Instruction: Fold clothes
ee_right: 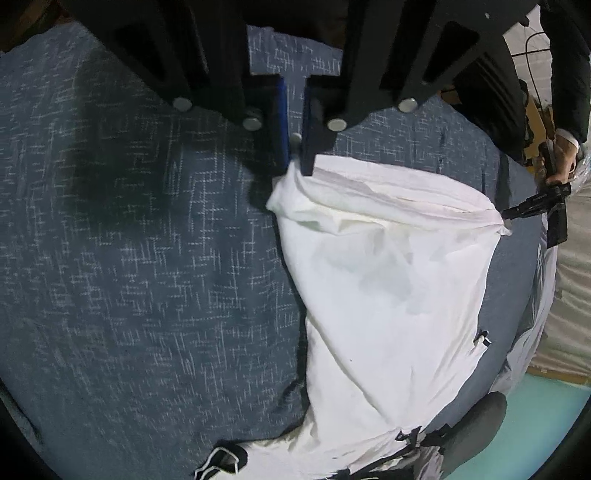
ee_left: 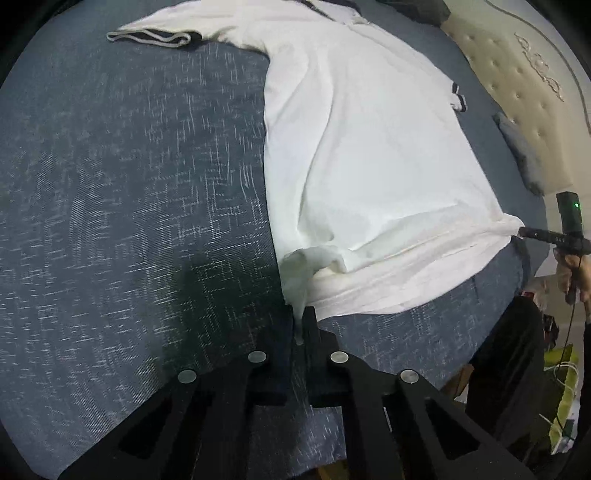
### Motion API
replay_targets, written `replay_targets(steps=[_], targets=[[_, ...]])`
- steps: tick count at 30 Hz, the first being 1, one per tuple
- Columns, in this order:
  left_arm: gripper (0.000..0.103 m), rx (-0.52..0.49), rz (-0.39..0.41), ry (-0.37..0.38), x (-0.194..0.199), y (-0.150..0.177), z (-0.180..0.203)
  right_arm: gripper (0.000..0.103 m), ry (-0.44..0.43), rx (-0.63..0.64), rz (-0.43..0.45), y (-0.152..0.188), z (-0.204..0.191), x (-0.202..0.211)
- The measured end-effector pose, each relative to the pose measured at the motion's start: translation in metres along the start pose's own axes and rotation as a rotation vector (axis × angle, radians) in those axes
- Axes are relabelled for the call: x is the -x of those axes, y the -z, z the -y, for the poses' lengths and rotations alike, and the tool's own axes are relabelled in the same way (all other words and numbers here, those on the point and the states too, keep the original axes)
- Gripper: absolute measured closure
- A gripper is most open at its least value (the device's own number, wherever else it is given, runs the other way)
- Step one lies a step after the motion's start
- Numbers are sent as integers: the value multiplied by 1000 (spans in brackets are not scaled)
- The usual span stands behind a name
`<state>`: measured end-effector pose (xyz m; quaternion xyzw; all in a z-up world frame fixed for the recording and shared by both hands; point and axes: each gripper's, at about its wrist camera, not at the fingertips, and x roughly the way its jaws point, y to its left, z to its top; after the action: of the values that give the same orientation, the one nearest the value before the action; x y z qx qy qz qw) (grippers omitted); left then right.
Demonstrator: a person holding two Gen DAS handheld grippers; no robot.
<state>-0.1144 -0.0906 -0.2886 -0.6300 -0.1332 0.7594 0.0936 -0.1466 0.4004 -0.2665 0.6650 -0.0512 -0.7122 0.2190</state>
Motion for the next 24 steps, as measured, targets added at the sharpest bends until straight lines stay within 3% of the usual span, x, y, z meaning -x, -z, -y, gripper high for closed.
replay_targets(steps=[5,15,24], targets=[[98,-24,16,-9,24,1,12,100,0,13,17,3,-10,16],[98,-72,-1,-14,83,51,9,100,-13,38,7,21,-23,57],[98,-57,-86,-43,56,75,-1,100,11,57,-100,50,-20,24]])
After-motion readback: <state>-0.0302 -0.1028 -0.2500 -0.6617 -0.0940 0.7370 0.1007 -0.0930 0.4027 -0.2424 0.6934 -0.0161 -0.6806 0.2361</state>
